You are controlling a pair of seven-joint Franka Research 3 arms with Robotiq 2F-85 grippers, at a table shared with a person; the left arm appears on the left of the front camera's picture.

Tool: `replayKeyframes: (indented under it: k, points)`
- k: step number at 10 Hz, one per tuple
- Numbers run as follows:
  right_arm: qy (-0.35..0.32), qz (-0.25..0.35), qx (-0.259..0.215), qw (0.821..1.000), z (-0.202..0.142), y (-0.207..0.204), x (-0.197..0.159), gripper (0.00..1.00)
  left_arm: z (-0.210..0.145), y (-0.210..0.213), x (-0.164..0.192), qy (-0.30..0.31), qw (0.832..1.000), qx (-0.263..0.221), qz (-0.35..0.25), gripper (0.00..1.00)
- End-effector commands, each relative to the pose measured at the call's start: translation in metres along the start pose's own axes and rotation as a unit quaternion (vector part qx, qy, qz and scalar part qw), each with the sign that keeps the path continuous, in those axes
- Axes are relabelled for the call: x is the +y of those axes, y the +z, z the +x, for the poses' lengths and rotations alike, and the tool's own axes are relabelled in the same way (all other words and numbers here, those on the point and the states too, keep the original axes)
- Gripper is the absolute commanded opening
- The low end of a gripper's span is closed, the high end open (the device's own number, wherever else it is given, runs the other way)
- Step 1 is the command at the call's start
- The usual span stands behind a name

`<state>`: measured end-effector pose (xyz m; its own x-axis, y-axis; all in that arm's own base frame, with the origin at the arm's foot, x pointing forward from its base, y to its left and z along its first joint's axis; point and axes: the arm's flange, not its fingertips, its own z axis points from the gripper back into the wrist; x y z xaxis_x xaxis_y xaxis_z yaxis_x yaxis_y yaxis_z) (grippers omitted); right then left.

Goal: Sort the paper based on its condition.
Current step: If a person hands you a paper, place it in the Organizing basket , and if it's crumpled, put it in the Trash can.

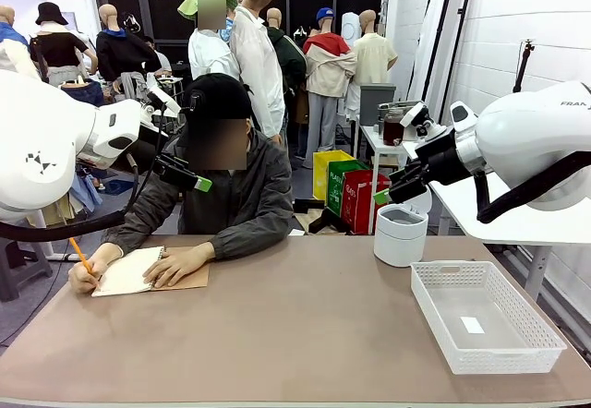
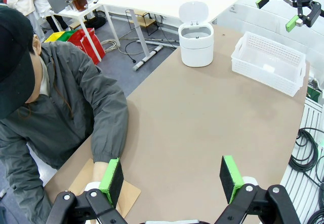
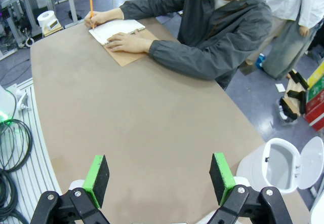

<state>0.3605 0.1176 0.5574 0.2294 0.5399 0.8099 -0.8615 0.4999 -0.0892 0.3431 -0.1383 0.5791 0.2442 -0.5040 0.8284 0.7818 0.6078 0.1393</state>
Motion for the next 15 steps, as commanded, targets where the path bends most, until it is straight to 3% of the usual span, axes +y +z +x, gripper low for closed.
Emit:
replayKeyframes:
  k: [1, 15]
  points:
    - [-0.003, 0.007, -0.004, 1.000, -0.0010, -0.0018, -0.0009, 1.00, -0.0012, 0.0005, 0.0014, -0.005, 1.000, 0.001, -0.002, 1.00]
    - [-0.003, 0.007, -0.004, 1.000, -0.0010, -0.0018, -0.0009, 1.00, -0.0012, 0.0005, 0.0014, -0.005, 1.000, 0.001, -0.002, 1.00]
